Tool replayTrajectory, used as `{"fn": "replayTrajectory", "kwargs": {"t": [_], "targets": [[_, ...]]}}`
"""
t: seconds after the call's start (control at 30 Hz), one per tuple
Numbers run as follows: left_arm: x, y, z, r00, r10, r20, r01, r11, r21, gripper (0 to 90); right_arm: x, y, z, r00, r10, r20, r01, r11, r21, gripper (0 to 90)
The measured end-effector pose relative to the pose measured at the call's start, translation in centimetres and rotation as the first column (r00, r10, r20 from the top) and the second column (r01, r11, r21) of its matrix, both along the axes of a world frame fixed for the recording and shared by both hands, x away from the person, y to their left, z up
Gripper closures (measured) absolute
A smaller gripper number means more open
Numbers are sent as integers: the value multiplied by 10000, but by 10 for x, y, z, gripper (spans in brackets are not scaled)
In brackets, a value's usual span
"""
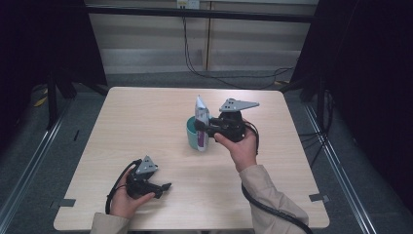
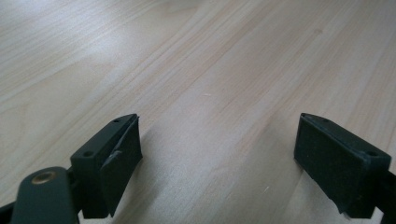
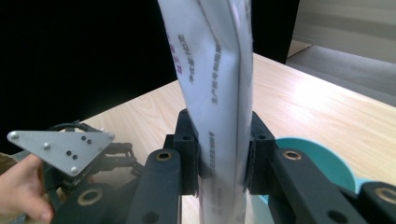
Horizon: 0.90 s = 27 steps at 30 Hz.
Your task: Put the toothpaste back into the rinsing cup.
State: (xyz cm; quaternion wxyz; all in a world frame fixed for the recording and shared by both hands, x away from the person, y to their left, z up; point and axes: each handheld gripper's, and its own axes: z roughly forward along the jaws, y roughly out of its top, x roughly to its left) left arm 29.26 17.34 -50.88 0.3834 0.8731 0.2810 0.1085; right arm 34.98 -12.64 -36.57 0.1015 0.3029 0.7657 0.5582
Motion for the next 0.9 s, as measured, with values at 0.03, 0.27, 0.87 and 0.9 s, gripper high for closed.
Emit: {"fn": "replayTrajectory", "kwargs": {"t": [0.03, 0.27, 0.87, 0.9], "targets": [[0, 0, 0, 10000, -1, -3, 1, 10000, 3, 142, 1, 0, 1, 10000, -40, 54, 40, 10000, 3, 713], [0, 0, 1, 10000, -5, 51, 4, 9999, 160, 126, 8, -1, 10, 9995, -270, 149, 269, 9996, 69, 713], [0, 0, 1, 10000, -3, 46, 2, 9999, 164, 125, 30, -4, 21, 9961, -810, 350, 790, 9953, 560, 714], [0, 0, 1, 10000, -5, 45, 5, 9999, 167, 125, 31, -3, 21, 9958, -856, 340, 836, 9949, 562, 714]]}}
